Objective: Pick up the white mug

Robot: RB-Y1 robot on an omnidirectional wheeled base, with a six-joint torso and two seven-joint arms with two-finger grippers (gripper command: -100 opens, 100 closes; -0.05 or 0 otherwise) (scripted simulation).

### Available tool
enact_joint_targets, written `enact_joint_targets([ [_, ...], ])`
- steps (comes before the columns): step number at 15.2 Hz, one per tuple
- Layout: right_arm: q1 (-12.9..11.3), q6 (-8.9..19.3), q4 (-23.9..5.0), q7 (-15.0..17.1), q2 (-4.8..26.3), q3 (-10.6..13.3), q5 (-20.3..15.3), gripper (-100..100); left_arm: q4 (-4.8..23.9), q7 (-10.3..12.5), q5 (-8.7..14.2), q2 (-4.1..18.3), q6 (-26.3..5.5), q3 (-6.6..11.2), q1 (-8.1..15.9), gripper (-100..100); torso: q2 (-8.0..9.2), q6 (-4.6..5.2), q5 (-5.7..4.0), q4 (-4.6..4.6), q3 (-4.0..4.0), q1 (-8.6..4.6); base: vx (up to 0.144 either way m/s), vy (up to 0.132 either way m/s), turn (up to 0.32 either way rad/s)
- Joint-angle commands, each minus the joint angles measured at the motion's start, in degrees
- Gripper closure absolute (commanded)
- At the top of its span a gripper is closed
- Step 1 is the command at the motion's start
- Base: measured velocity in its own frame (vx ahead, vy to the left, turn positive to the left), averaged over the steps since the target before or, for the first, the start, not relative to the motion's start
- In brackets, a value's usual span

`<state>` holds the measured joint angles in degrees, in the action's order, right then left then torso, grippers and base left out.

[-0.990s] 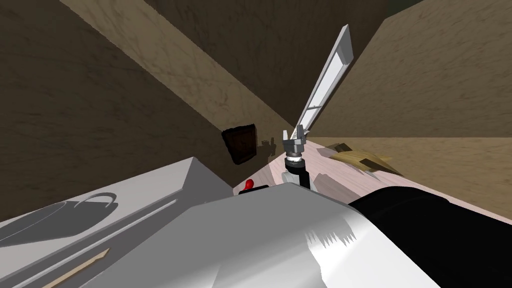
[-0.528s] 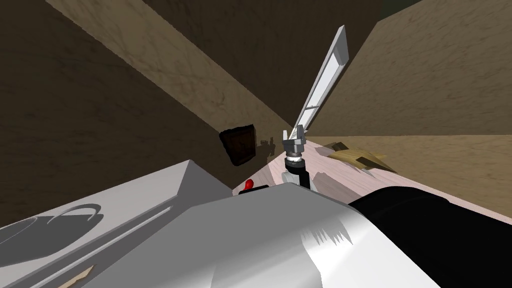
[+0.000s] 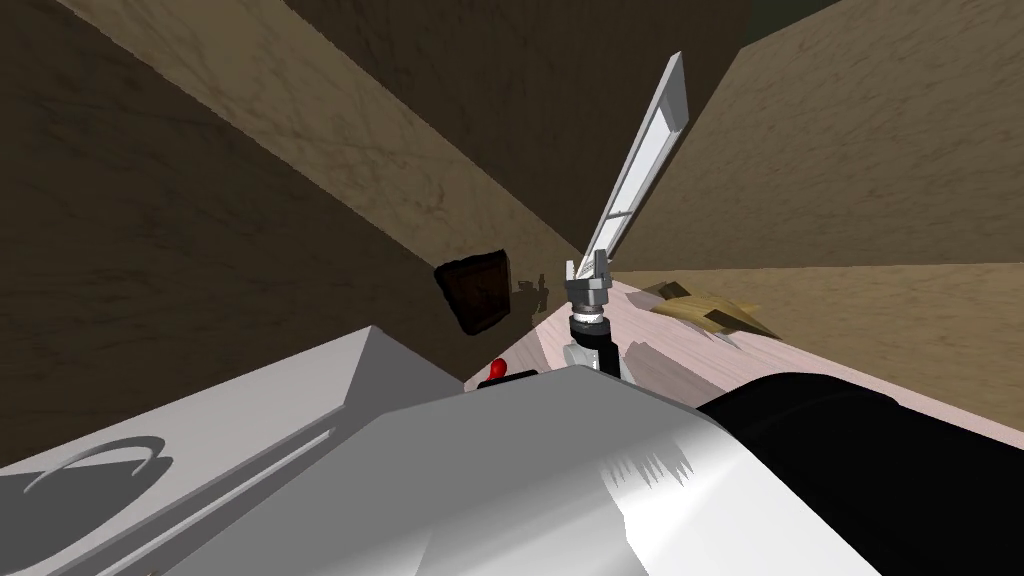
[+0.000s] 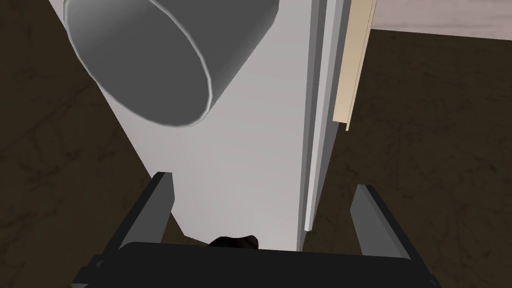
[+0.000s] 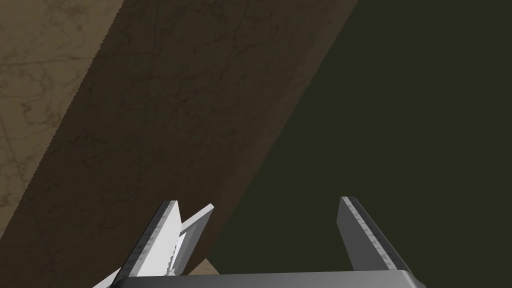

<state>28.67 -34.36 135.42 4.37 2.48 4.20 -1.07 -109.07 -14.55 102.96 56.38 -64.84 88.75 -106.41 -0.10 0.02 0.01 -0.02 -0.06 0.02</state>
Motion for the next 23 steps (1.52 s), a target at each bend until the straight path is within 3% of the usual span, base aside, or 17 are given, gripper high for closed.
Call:
enact_joint_targets([
  [1,0.00,0.00,0.00,0.00,0.00,0.00,0.00,0,0.17,-0.16,1.59,0.53,-1.28,0.55,-0.75,-100,0.00,0.00,0.00,0.00,0.00,0.00,0.005,0.012,-0.020],
  [2,0.00,0.00,0.00,0.00,0.00,0.00,0.00,0,0.48,-0.33,3.69,1.88,-3.55,2.12,-2.75,-100,0.04,-0.01,0.00,0.01,0.02,-0.01,0.009,0.016,-0.029],
  [3,0.00,0.00,0.00,0.00,0.00,0.00,0.00,0,0.48,-0.33,4.16,1.88,-3.55,2.12,-2.75,-100,0.05,0.00,0.00,0.01,0.03,-0.01,0.011,0.017,-0.032],
  [6,0.00,0.00,0.00,0.00,0.00,0.00,0.00,0,0.96,-0.62,8.17,4.27,-7.45,4.57,-6.29,-100,0.07,0.00,0.01,0.02,0.04,0.01,0.004,0.020,-0.039],
  [7,0.00,0.00,0.00,0.00,0.00,0.00,0.00,0,0.96,-0.62,8.58,4.27,-7.56,4.57,-6.29,-100,0.07,0.00,0.01,0.02,0.04,0.01,0.002,0.020,-0.034],
  [8,0.00,0.00,0.00,0.00,0.00,0.00,0.00,0,1.13,-0.74,10.39,5.30,-9.25,5.47,-7.79,-100,0.08,-0.01,0.01,0.02,0.05,0.02,-0.001,0.025,-0.048],
  [9,0.00,0.00,0.00,0.00,0.00,0.00,0.00,0,1.13,-0.74,10.41,5.30,-9.25,5.47,-7.79,-100,0.09,0.00,0.01,0.02,0.05,0.03,-0.004,0.027,-0.055],
  [11,0.00,0.00,0.00,0.00,0.00,0.00,0.00,0,1.38,-0.93,13.20,6.91,-11.89,6.72,-10.14,-100,0.09,0.00,0.02,0.02,0.06,0.05,0.001,0.029,-0.054],
  [14,0.00,0.00,0.00,0.00,0.00,0.00,0.00,0,1.52,-1.03,14.76,7.86,-13.38,7.35,-11.48,-100,0.09,-0.01,0.01,0.03,0.06,0.02,0.003,0.020,-0.035],
  [15,0.00,0.00,0.00,0.00,0.00,0.00,0.00,0,1.81,-1.01,13.94,7.67,-12.54,7.07,-10.81,-100,0.10,0.00,0.01,0.03,0.06,0.04,-0.001,0.021,-0.042],
  [19,0.00,0.00,0.00,0.00,0.00,0.00,0.00,0,2.00,-0.99,11.64,8.68,-10.63,2.74,-8.60,-100,0.12,-0.03,0.02,0.04,0.08,-0.02,0.005,0.004,-0.001],
  [20,0.00,0.00,0.00,0.00,0.00,0.00,0.00,0,2.02,-0.98,11.33,8.79,-10.35,2.19,-8.31,-100,0.13,-0.03,0.01,0.05,0.08,-0.03,0.000,0.000,0.000],
  [21,0.00,0.00,0.00,0.00,0.00,0.00,0.00,0,2.14,-1.08,11.85,8.70,-10.87,3.06,-8.78,-100,0.13,-0.03,0.01,0.05,0.09,-0.04,0.000,0.000,0.000],
  [22,0.00,0.00,0.00,0.00,0.00,0.00,0.00,0,2.19,-1.08,11.74,8.77,-10.72,2.87,-8.69,100,0.14,-0.03,0.00,0.05,0.09,-0.06,0.000,0.000,0.000],
  [23,0.00,0.00,0.00,0.00,0.00,0.00,0.00,0,2.19,-1.08,11.75,8.77,-10.71,2.88,-8.70,100,0.14,-0.03,-0.01,0.05,0.09,-0.07,0.000,0.000,0.000],
])
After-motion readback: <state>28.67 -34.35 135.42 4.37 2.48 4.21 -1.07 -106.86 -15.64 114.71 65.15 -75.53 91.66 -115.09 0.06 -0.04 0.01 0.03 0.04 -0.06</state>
